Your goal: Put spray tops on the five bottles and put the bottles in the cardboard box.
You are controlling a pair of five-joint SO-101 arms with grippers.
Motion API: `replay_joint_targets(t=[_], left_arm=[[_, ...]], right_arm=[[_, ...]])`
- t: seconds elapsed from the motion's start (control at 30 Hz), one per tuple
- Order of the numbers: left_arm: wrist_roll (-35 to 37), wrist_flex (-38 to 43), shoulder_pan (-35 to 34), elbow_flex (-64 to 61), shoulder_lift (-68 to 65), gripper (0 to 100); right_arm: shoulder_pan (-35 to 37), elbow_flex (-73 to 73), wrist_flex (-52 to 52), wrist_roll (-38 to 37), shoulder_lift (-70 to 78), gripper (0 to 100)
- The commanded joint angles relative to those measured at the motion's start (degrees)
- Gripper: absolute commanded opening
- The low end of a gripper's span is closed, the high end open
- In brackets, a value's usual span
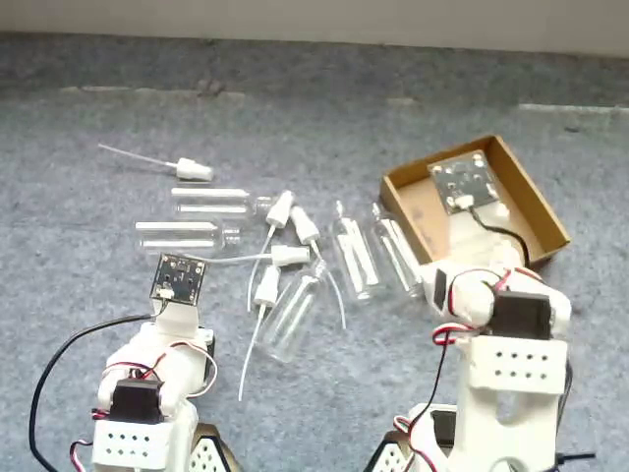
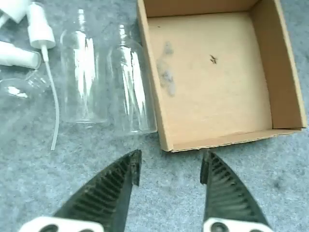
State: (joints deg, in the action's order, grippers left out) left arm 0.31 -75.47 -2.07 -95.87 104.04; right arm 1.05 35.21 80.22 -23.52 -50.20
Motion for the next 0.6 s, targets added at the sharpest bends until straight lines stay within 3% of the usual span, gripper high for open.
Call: replay_joint_targets(t=[0.0, 0.17, 0.33, 0.57], left_arm=[[0.0, -0.44, -0.4, -1.19, 0.31, 1], [0.0, -0.44, -0.4, -1.19, 0.31, 1], [0.0, -0.44, -0.4, -1.19, 0.31, 1], [0.0, -0.44, -0.4, -1.19, 0.31, 1]], right_arm=[[6.2, -8.75, 3.56, -0.7, 12.0, 17.7], [10.68, -18.24, 4.97, -0.7, 27.65, 18.6], [12.35, -26.07, 4.44, -0.88, 38.64, 28.1], [12.62, -33.19, 2.59, -1.14, 50.68, 28.3]])
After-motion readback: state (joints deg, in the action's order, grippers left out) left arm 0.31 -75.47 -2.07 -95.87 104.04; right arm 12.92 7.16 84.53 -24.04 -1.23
